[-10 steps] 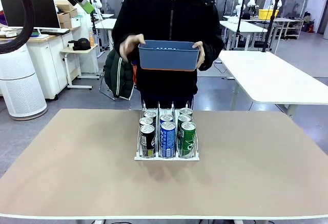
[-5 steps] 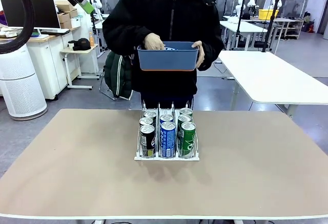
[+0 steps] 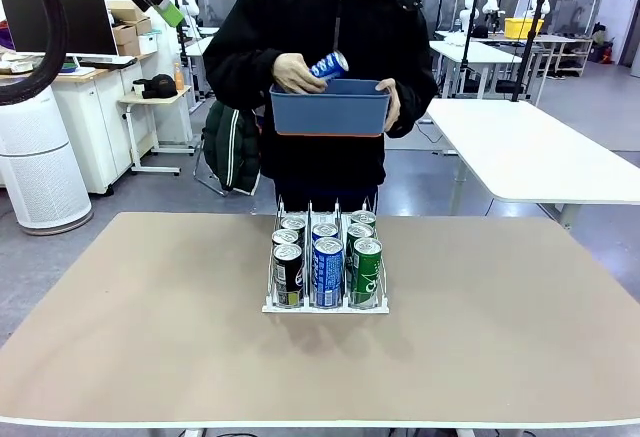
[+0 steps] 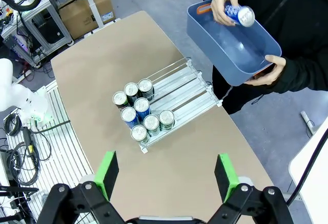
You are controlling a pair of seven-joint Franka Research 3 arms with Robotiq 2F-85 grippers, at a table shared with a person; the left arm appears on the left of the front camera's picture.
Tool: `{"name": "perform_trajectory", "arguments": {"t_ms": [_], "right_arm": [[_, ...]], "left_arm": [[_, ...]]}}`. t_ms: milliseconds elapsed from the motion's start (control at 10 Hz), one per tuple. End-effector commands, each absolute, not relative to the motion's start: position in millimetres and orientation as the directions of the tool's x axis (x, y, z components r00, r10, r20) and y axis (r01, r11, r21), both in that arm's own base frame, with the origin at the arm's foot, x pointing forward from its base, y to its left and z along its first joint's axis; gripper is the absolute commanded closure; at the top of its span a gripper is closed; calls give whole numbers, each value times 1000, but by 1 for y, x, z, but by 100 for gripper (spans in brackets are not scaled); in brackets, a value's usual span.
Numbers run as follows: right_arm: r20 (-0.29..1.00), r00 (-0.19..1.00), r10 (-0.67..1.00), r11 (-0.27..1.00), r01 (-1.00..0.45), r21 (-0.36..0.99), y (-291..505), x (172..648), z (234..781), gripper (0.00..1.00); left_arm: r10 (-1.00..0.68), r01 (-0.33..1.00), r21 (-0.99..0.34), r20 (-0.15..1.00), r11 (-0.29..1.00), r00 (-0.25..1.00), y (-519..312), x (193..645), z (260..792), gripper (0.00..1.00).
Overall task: Fill the beverage cans into the dispenser.
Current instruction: Pick up the Ionic drink handed by the human.
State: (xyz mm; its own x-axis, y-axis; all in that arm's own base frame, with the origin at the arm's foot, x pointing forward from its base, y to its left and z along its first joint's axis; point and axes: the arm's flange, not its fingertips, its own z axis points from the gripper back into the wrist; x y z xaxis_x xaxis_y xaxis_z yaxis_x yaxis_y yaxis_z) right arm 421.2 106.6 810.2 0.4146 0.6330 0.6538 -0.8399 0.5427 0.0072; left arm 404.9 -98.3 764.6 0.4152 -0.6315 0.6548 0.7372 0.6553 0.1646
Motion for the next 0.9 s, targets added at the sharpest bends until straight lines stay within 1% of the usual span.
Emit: {"name": "perform_trajectory", "arguments": {"t_ms": [0, 800], "right_arm": [[655, 414, 633, 543, -840, 6, 106, 420, 811, 0], [655, 414, 633, 543, -840, 6, 106, 420, 811, 0]], "left_arm": [[-632, 737, 162, 652, 656, 419, -97, 404, 764, 0], [-632, 737, 162, 652, 656, 419, -97, 404, 764, 0]]}}
